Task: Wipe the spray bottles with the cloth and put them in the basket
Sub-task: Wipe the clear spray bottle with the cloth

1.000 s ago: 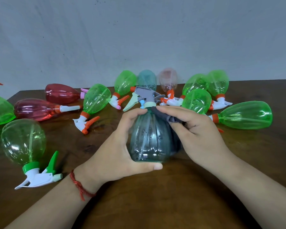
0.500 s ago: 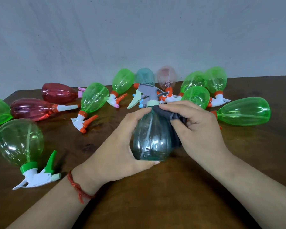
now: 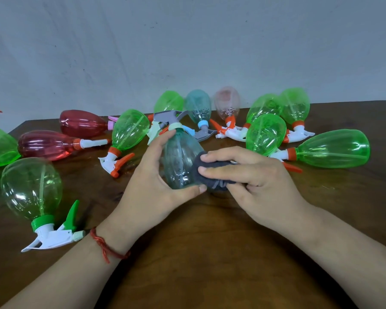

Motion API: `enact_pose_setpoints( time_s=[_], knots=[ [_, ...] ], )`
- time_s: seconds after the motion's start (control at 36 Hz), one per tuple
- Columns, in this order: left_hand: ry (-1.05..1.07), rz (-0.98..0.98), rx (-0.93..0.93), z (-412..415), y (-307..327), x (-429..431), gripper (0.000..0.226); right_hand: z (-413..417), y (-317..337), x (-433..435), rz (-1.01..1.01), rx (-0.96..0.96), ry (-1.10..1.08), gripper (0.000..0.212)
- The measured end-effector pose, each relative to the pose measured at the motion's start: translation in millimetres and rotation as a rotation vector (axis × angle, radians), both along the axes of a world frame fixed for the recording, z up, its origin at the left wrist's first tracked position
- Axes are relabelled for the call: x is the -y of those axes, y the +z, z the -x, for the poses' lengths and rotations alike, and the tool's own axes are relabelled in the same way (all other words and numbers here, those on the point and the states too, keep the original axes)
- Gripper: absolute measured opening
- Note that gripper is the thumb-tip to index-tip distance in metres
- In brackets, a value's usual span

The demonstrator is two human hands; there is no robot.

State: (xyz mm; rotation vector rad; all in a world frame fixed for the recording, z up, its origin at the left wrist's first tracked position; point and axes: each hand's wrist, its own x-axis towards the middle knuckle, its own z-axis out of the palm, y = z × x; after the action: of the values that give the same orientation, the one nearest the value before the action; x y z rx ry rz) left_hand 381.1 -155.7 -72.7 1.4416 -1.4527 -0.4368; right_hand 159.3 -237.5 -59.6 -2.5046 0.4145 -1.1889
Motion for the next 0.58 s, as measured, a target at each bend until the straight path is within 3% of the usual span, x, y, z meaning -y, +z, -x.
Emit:
enact_pose_setpoints(
  time_s=[0.28, 0.44, 0.58],
  knots=[
    [-0.013, 0.008, -0.049, 1.2, 3.7, -0.7, 0.111, -0.1, 0.1, 1.4, 0.142, -0.086, 0.001, 0.050],
    [-0.105, 0.003, -0.041, 5.2, 5.0, -5.9, 0.110, -1.0, 0.4, 1.5, -0.121, 0.045, -0.026, 0.063],
    [-0.164, -0.017, -0.005, 11.4, 3.6, -7.3, 0.109, -1.4, 2.3, 8.4, -0.321, 0.103, -0.015, 0.050]
  ],
)
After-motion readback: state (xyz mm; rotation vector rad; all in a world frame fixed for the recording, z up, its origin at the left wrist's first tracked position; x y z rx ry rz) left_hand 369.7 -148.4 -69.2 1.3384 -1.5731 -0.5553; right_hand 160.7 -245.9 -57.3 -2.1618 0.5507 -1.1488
